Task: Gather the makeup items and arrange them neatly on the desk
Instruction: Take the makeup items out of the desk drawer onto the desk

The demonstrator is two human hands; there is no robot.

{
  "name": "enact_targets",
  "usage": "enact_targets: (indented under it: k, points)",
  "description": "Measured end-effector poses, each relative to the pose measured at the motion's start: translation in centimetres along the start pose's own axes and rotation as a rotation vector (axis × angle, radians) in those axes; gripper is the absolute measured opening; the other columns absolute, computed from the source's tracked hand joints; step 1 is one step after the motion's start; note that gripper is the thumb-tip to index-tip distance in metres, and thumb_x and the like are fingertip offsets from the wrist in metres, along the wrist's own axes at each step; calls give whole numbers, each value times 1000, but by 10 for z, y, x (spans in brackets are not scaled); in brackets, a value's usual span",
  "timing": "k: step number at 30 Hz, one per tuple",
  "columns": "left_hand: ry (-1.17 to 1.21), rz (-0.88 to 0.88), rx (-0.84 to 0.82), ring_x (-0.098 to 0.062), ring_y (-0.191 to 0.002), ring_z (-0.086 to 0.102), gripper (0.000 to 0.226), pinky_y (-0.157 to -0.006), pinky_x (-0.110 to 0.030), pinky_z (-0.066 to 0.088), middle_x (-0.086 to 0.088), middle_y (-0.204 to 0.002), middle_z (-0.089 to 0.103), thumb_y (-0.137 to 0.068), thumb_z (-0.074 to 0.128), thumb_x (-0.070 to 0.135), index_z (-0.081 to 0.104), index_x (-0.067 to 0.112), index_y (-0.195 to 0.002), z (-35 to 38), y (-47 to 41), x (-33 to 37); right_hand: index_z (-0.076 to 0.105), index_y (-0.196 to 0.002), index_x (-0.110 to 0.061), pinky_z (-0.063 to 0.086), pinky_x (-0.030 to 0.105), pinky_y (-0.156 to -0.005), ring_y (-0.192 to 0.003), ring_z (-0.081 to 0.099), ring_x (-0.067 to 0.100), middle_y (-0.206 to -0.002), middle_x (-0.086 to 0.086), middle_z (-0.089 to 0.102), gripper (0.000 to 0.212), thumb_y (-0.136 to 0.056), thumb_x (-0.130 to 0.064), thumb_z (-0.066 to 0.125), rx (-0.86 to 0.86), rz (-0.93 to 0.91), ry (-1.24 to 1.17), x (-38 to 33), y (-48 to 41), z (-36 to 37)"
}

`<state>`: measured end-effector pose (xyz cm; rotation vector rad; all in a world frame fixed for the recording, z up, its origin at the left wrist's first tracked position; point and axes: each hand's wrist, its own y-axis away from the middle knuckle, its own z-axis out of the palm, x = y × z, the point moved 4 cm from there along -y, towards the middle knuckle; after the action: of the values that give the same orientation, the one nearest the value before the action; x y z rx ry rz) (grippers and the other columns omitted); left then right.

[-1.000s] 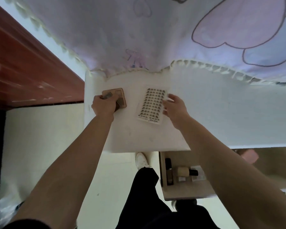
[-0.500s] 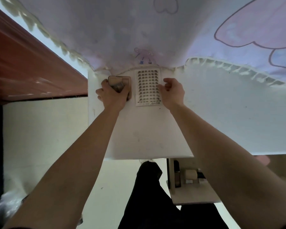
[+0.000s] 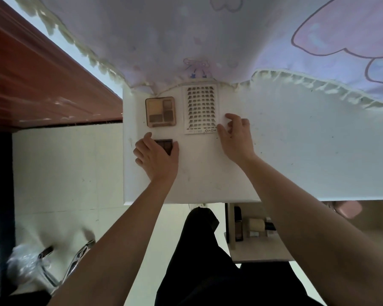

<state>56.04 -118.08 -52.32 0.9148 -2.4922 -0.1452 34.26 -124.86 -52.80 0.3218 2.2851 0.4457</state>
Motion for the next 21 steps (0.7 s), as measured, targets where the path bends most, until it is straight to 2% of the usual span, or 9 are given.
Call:
enact_targets:
  k: [2,6,11,14,17,21]
  points:
    - [-41,9,4,-34,-126,35,81,-100,-47,33,-15,-141,38,-83,66,53,33,9,-143,1,0,1,41,-145,-20,41,24,-97,-104,52,10,-133,2,38,51,-99,-40,52,-11,-57,39,3,7,3]
    - [-34,42,-9,-34,-133,29,86,-105,-49,29,-15,-149,29,-85,62,56,27,9,-147,1,3,8,43,-144,-19,39,22,-95,-103,54,12,-133,3,40,47,-100,-36,50,-17,-35,10,16,17,-4]
    - [-82,116,17,-35,-133,28,69,-105,-50,27,-16,-149,29,-90,56,48,34,9,-143,-4,32,24,48,-139,-22,44,26,-96,-94,51,9,-127,2,42,40,-99,-29,51,-67,-40,44,54,49,-32]
    - [-79,158,16,-36,-132,29,59,-103,-50,26,-16,-146,32,-92,55,43,40,8,-137,7,72,36,49,-136,-23,47,31,-97,-99,53,13,-127,1,42,37,-100,-28,51,-102,-93,70,88,68,-54]
    - [-76,210,23,-36,-124,35,51,-100,-48,30,-16,-137,39,-93,55,39,46,8,-133,26,119,44,50,-137,-19,49,34,-93,-106,56,23,-127,6,45,38,-100,-27,49,-131,-212,196,120,88,-72]
    - [-45,345,46,-36,-103,46,38,-88,-45,40,-18,-114,50,-91,56,31,54,3,-117,67,203,55,60,-121,-11,51,34,-81,-93,58,27,-110,11,53,25,-99,-20,52,-34,-391,308,180,123,-104]
